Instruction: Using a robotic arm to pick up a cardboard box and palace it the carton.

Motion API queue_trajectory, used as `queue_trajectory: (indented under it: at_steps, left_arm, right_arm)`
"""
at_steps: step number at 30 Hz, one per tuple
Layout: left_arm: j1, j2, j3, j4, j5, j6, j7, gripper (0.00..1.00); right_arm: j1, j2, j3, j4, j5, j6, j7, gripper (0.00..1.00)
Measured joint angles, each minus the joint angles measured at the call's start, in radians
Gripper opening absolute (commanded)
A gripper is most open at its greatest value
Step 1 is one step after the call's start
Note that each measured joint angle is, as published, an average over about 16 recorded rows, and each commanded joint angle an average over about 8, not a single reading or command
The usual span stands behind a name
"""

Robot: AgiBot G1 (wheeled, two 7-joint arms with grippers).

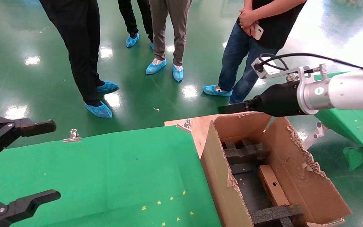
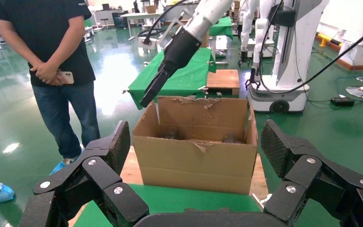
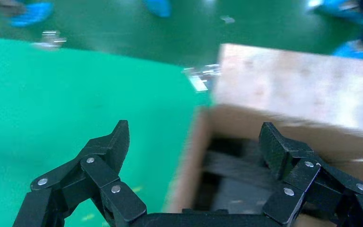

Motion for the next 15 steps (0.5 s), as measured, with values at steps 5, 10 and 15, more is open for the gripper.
queue_trajectory:
  at_steps: [5,10,15]
  left_arm:
    - [0.0,0.0,0.0,0.0,0.0,0.0,0.0,1.0]
    - [0.0,0.0,0.0,0.0,0.0,0.0,0.0,1.0]
    - [0.0,0.0,0.0,0.0,0.0,0.0,0.0,1.0]
  right_arm:
    - [0.015,0.017,0.025,0.022,0.057,-0.04,-0.036,1.0]
    - [0.014,0.02,0.035,0.025,0.072,-0.052,-0.045,1.0]
    - [-0.014,0.014,0.067,0.022,0.074,-0.063,-0.069,1.0]
